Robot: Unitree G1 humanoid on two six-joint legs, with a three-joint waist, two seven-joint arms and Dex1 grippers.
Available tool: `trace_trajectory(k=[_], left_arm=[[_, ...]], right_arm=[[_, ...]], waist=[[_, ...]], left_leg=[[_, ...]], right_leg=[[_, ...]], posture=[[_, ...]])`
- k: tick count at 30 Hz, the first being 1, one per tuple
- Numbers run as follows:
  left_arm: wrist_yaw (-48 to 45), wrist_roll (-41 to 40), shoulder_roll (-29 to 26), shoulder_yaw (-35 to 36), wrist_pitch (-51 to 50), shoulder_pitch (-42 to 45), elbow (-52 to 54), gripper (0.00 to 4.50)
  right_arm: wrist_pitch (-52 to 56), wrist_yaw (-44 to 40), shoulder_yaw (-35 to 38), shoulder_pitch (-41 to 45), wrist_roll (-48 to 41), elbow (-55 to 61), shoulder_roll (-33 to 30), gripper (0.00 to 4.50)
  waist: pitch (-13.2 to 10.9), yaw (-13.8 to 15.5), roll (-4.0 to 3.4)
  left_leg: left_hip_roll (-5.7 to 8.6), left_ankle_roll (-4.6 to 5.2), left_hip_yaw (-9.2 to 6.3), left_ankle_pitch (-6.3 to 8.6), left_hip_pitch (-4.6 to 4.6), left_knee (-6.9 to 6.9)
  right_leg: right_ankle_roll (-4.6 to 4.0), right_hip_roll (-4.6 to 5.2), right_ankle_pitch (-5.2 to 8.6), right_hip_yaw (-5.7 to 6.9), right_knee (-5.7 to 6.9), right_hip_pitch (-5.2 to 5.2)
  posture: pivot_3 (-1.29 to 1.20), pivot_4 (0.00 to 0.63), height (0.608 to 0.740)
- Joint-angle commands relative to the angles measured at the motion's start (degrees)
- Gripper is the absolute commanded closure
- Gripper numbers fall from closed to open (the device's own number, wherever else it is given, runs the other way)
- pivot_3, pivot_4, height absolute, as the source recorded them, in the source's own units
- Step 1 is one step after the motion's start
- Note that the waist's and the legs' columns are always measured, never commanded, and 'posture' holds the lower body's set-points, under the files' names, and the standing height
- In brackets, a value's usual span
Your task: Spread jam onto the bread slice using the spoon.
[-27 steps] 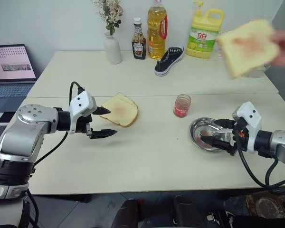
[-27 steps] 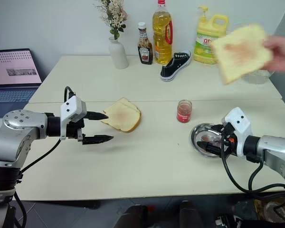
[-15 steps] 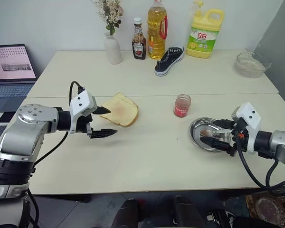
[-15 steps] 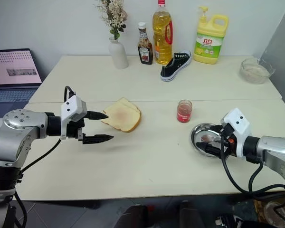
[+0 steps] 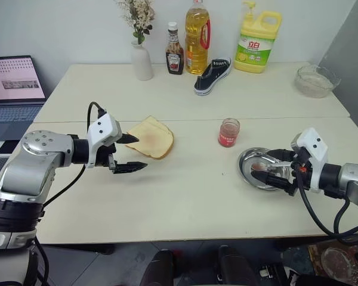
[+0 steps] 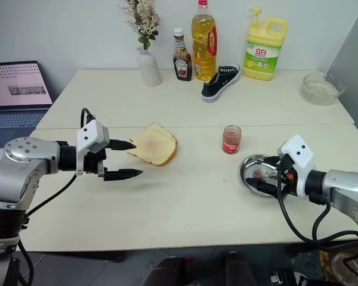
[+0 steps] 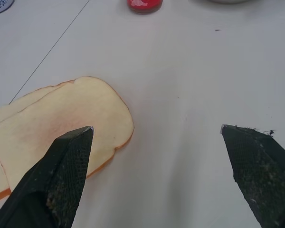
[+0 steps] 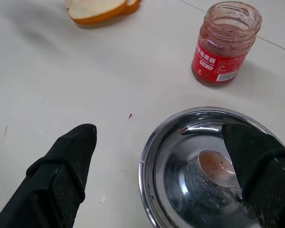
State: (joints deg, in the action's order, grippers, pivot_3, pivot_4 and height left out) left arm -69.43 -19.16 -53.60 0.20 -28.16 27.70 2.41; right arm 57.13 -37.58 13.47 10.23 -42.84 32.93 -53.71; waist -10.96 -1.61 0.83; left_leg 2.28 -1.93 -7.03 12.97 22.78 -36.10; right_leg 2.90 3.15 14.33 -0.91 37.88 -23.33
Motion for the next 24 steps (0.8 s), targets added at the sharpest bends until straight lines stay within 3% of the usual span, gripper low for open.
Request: trace_trajectory(k=[1,10,24], left_arm=[[-0.3,-0.4,-0.9,1.1,0.8,-0.3,1.8,0.00],[0.2,-0.9,-1.0,1.9,0.0,-0.4,1.6,0.00],[8.7,-6.4,2.3,11.3,-8.7,-1.3,-5.4,0.00]], right_arm=[[-0.7,-0.2,0.9,1.1,-0.1,0.2,0.0,0.02],[-0.5,-0.1,1.2,1.4,0.0,-0.1,-0.4,0.02],[-1.2,-1.9,-3.7,5.9,-0.7,1.2,0.3,0.02]], waist=[[0.0,0.0,0.00],[0.0,0.0,0.00],[0.0,-0.1,0.00]], left_leg=[[0.00,0.00,0.00,0.00,0.00,0.00],[0.00,0.00,0.00,0.00,0.00,0.00],[-0.02,0.00,-0.02,0.00,-0.04,-0.01]], right_leg=[[0.00,0.00,0.00,0.00,0.00,0.00],[-0.01,0.00,-0.01,0.00,0.01,0.00],[0.06,0.00,0.04,0.01,0.04,0.00]], posture=[[0.00,0.150,0.740],[0.00,0.150,0.740],[0.00,0.150,0.740]])
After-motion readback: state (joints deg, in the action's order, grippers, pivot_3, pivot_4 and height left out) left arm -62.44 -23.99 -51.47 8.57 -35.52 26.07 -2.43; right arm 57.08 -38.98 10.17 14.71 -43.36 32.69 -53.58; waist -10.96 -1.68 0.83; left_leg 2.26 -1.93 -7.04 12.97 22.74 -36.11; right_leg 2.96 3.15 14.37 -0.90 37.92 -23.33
